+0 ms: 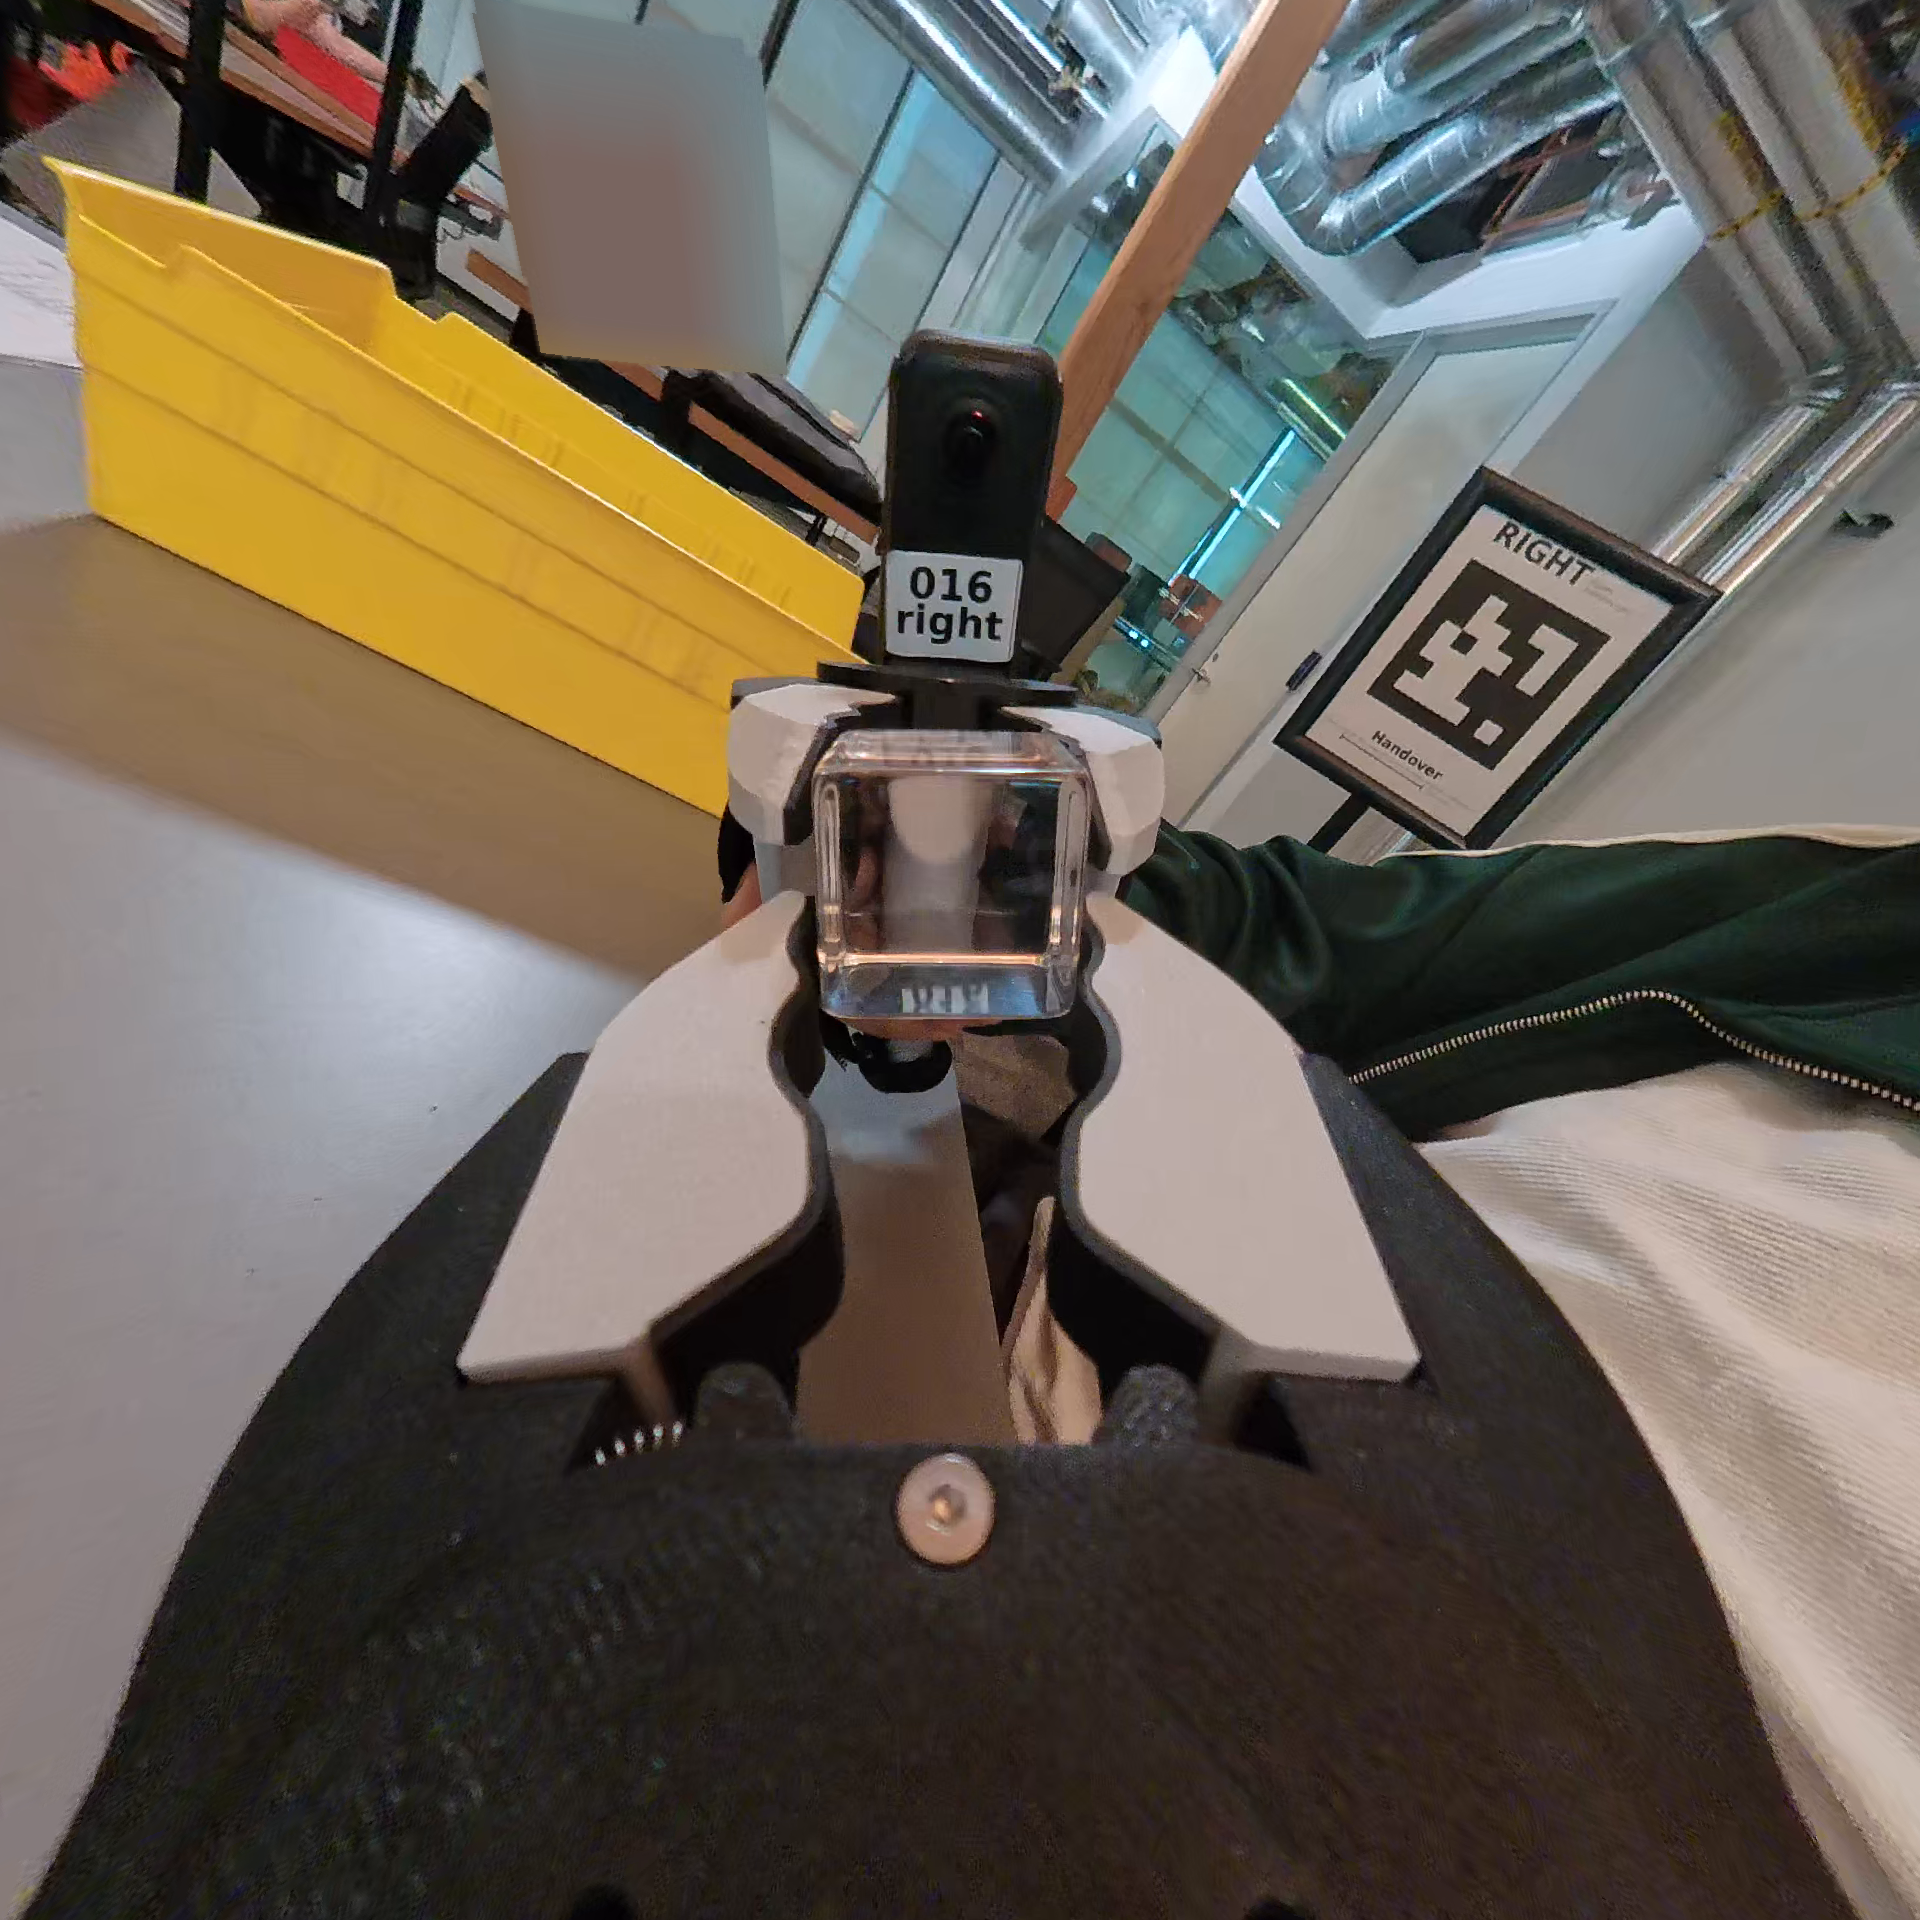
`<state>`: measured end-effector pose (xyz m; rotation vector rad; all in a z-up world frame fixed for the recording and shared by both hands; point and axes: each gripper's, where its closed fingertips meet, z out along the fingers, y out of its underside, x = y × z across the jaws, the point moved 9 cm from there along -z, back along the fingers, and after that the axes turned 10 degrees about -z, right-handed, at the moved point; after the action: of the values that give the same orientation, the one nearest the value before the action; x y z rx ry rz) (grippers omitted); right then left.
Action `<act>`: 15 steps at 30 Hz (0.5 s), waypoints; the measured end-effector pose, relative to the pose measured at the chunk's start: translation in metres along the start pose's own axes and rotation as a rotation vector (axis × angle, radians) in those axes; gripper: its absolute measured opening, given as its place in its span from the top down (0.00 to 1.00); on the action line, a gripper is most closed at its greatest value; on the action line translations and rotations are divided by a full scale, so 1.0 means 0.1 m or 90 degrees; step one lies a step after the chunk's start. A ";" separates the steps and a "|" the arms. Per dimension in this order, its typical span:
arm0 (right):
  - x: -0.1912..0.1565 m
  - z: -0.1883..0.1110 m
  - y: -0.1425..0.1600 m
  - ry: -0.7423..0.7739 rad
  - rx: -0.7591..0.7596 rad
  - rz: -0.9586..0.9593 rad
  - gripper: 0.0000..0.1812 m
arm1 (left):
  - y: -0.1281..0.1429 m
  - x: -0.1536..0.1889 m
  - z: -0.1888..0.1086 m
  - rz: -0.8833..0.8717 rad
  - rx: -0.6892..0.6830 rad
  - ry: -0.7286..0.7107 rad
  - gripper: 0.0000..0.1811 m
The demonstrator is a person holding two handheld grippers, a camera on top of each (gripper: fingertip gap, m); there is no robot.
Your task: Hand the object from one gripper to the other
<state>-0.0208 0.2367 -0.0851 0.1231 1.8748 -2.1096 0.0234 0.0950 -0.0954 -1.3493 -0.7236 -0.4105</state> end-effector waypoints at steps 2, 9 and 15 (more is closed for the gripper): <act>0.00 0.00 0.01 0.004 0.004 -0.006 0.75 | 0.00 0.00 -0.01 0.000 0.004 -0.005 0.76; 0.06 -0.12 -0.13 0.077 0.086 -0.101 0.51 | -0.04 -0.02 -0.05 -0.026 0.024 -0.004 0.76; 0.10 -0.23 -0.21 0.155 0.053 -0.267 0.43 | -0.08 -0.10 -0.13 -0.087 0.072 0.015 0.76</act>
<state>-0.0400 0.2596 -0.0712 0.0049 2.0982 -2.5517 0.0145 0.0791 -0.0974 -1.1908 -0.8111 -0.4860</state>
